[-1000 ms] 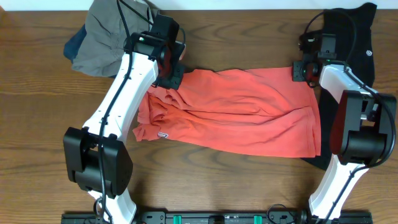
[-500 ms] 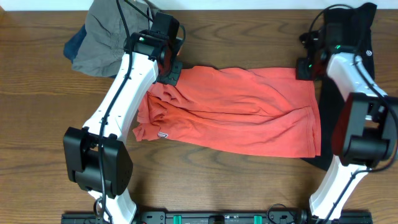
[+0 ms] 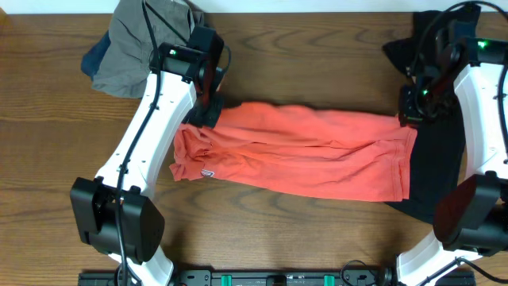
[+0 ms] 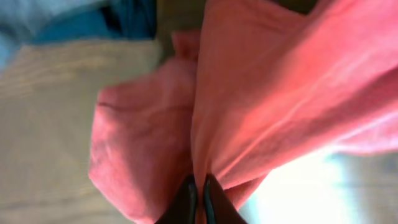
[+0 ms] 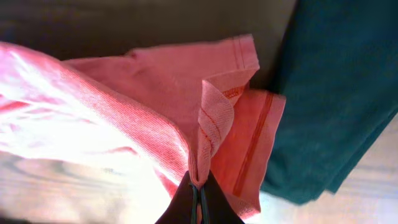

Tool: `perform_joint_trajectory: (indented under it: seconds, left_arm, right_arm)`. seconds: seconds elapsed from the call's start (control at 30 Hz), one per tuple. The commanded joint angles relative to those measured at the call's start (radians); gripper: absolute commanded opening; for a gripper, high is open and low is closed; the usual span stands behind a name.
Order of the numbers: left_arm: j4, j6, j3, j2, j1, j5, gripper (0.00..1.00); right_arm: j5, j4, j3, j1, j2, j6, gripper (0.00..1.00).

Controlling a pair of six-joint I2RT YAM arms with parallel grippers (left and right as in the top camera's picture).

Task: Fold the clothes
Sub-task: 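Grasp the top edge with both grippers and fold it down toward the hem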

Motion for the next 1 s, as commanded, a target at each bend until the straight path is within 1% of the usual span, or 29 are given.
perform_joint_trajectory:
  seconds: [0.0, 0.1, 0.23, 0.4, 0.57, 0.6, 0.63, 0.67, 0.7, 0.73, 0.77, 0.83, 0.87, 0.9, 0.93, 0.97]
  left_arm:
    - [-0.05, -0.061, -0.008, -0.014, 0.004, -0.016, 0.06]
    - [-0.066, -0.109, -0.05, -0.014, 0.004, -0.016, 0.06]
    - [-0.042, -0.119, -0.159, -0.014, 0.004, -0.015, 0.06]
    - [0.051, -0.126, -0.355, -0.014, 0.004, -0.016, 0.06]
    - [0.143, -0.13, -0.496, -0.014, 0.004, -0.016, 0.07]
    - [0.155, -0.13, -0.513, -0.014, 0.004, -0.016, 0.21]
    - [0.165, -0.13, -0.525, -0.014, 0.004, -0.016, 0.31]
    - [0.169, -0.13, -0.529, -0.014, 0.004, -0.016, 0.37]
    - [0.17, -0.13, -0.529, -0.014, 0.004, -0.016, 0.52]
    - [0.172, -0.131, -0.529, -0.014, 0.004, -0.016, 0.58]
    - [0.174, -0.137, -0.526, -0.015, 0.004, -0.018, 0.68]
    - [0.172, -0.141, -0.509, -0.015, 0.005, -0.02, 0.73]
    - [0.167, -0.142, -0.492, -0.016, 0.005, -0.02, 0.75]
    - [0.161, -0.144, -0.478, -0.017, 0.005, -0.02, 0.76]
    - [0.155, -0.145, -0.459, -0.02, 0.005, -0.02, 0.77]
    - [0.149, -0.144, -0.436, -0.024, 0.005, -0.02, 0.79]
  right_arm:
    - [0.011, -0.014, -0.04, -0.016, 0.005, 0.033, 0.01]
    - [0.011, 0.0, -0.103, -0.03, 0.005, 0.036, 0.01]
    - [0.011, 0.05, -0.207, -0.05, 0.005, 0.036, 0.01]
    - [0.01, 0.106, -0.307, -0.066, 0.005, 0.035, 0.01]
    - [0.01, 0.122, -0.347, -0.069, 0.005, 0.027, 0.01]
    - [0.01, 0.122, -0.35, -0.069, 0.005, 0.027, 0.01]
    - [0.01, 0.121, -0.35, -0.069, 0.005, 0.027, 0.01]
    - [0.01, 0.121, -0.35, -0.069, 0.005, 0.027, 0.01]
    - [0.009, 0.121, -0.35, -0.069, 0.005, 0.027, 0.04]
    - [0.006, 0.121, -0.35, -0.069, 0.005, 0.026, 0.11]
    - [0.002, 0.121, -0.35, -0.069, 0.005, 0.023, 0.19]
    - [-0.012, 0.122, -0.35, -0.069, 0.005, 0.02, 0.36]
    - [-0.019, 0.122, -0.351, -0.069, 0.005, 0.02, 0.43]
    - [-0.023, 0.123, -0.352, -0.069, 0.005, 0.021, 0.46]
    - [-0.028, 0.128, -0.359, -0.069, 0.005, 0.021, 0.51]
    - [-0.027, 0.139, -0.37, -0.069, 0.005, 0.021, 0.52]
